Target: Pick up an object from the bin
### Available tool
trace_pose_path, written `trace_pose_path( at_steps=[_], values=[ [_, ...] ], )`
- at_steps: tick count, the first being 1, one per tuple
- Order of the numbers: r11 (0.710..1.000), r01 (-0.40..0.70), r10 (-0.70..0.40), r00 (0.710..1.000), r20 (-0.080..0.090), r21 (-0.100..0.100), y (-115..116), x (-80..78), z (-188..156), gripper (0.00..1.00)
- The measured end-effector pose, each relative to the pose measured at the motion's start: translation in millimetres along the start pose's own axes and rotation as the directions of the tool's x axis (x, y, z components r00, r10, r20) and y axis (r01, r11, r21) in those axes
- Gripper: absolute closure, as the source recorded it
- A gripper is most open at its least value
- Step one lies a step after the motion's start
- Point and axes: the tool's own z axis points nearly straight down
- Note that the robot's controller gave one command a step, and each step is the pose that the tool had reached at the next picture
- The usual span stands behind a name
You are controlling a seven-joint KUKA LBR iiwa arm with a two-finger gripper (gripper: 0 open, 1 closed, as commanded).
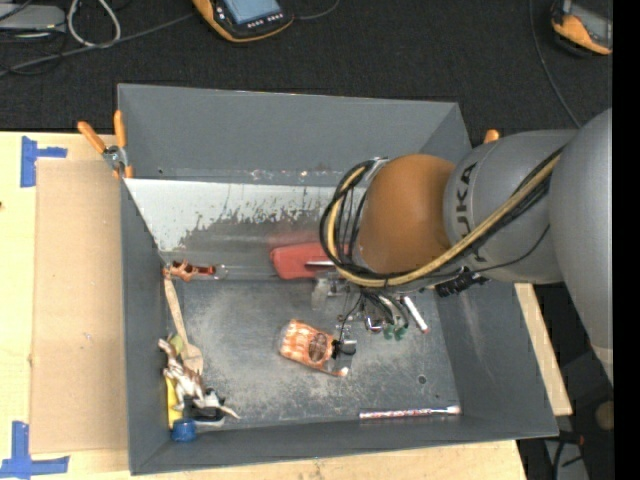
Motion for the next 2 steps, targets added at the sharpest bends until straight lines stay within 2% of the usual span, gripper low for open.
trace_pose_path(
  at_steps=[1, 2],
  values=[
    [1.0, -0.019, 0.019, 0.999, 0.028, -0.002, -38.1, 18.5, 0.7, 1.0],
    [1.0, -0.02, 0.02, 0.999, 0.028, -0.002, -38.3, 18.5, 0.7, 0.0]
  ],
)
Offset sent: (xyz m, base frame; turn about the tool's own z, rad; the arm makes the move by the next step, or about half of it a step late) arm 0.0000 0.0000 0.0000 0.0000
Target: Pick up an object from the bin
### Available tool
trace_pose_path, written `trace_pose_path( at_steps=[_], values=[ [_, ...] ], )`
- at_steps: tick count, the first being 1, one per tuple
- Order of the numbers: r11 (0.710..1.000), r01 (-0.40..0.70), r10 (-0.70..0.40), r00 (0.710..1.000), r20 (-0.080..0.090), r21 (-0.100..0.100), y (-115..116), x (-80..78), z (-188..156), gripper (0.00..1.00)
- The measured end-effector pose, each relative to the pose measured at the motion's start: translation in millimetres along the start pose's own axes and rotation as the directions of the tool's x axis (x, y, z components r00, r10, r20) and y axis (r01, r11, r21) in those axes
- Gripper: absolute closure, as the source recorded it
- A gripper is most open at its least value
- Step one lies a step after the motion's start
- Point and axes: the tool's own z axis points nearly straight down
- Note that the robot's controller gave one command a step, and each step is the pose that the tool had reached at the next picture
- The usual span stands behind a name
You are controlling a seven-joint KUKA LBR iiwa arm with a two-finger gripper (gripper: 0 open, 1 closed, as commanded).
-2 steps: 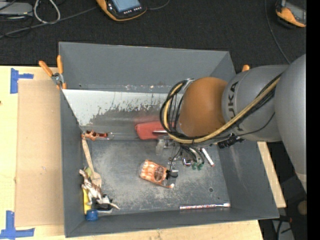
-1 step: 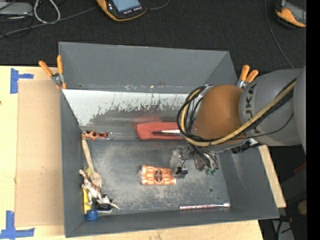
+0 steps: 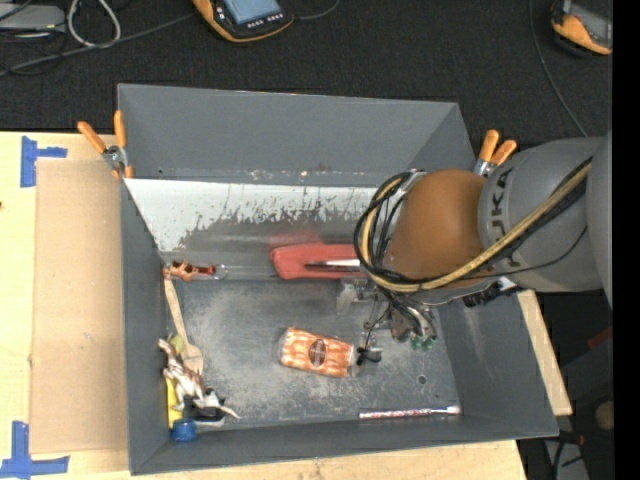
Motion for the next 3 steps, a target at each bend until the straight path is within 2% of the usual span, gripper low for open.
trace_pose_path(
  at_steps=[1, 2, 3],
  values=[
    [1.0, 0.0, 0.0, 1.0, 0.0, 0.0, 0.0, 0.0, 0.0, 0.0],
    [1.0, 0.004, -0.004, 1.0, -0.002, 0.0, 24.8, 7.1, 16.8, 0.0],
    [0.999, 0.042, -0.042, 0.999, 0.001, 0.001, 53.6, 14.7, 27.5, 1.0]
  ],
)
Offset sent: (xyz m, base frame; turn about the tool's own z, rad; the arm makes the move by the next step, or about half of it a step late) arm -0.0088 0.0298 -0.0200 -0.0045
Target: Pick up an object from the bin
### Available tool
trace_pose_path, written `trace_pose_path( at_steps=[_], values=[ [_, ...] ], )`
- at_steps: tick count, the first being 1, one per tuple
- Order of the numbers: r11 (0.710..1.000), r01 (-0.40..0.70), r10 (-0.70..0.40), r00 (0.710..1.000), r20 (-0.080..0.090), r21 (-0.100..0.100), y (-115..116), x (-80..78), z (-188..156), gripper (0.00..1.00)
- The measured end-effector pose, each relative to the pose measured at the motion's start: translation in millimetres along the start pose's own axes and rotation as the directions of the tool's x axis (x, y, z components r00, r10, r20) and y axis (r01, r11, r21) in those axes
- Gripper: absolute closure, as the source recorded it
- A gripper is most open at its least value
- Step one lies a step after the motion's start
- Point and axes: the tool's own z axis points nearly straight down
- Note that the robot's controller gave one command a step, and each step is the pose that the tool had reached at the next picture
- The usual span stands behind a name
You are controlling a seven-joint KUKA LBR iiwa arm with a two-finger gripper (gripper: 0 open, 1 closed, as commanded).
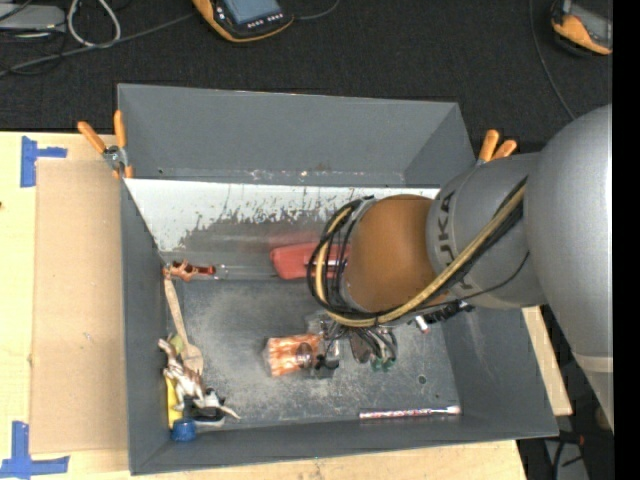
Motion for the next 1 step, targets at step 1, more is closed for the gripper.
trace_pose_path(
  at_steps=[1],
  values=[
    [1.0, 0.0, 0.0, 1.0, 0.0, 0.0, 0.0, 0.0, 0.0, 1.0]
  ],
)
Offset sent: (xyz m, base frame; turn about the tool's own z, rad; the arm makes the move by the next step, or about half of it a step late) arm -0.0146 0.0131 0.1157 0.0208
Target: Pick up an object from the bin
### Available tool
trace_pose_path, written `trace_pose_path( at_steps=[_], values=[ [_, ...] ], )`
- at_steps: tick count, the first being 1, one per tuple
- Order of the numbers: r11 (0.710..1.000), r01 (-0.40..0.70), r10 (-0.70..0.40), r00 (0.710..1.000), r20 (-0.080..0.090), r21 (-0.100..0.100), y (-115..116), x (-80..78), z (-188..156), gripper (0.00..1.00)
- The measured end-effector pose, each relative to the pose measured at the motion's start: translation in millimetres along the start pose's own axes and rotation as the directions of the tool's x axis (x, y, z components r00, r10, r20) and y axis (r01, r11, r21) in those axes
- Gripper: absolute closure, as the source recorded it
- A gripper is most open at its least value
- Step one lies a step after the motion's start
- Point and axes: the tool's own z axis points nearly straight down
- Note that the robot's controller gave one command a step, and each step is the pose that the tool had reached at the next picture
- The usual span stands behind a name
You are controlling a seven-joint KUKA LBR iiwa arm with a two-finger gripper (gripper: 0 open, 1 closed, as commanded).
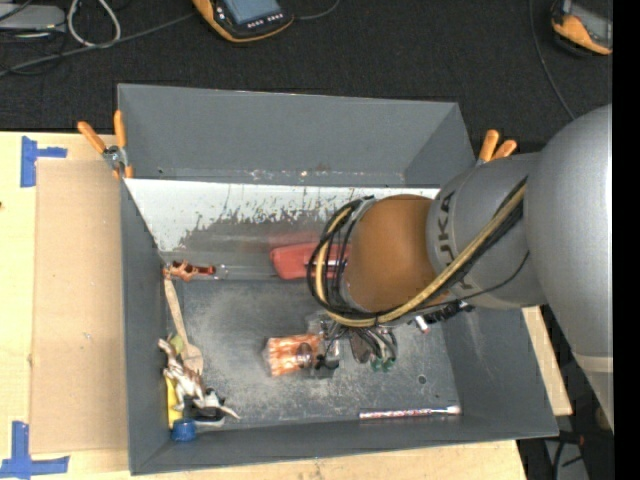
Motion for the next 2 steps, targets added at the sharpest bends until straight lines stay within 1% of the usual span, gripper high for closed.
trace_pose_path(
  at_steps=[1, 2],
  values=[
    [0.999, 0.033, -0.033, 0.999, 0.0, 0.0, 26.7, -10.4, -117.0, 1.0],
    [0.999, 0.037, -0.037, 0.999, 0.002, -0.001, 28.4, -11.8, -121.7, 1.0]
  ],
)
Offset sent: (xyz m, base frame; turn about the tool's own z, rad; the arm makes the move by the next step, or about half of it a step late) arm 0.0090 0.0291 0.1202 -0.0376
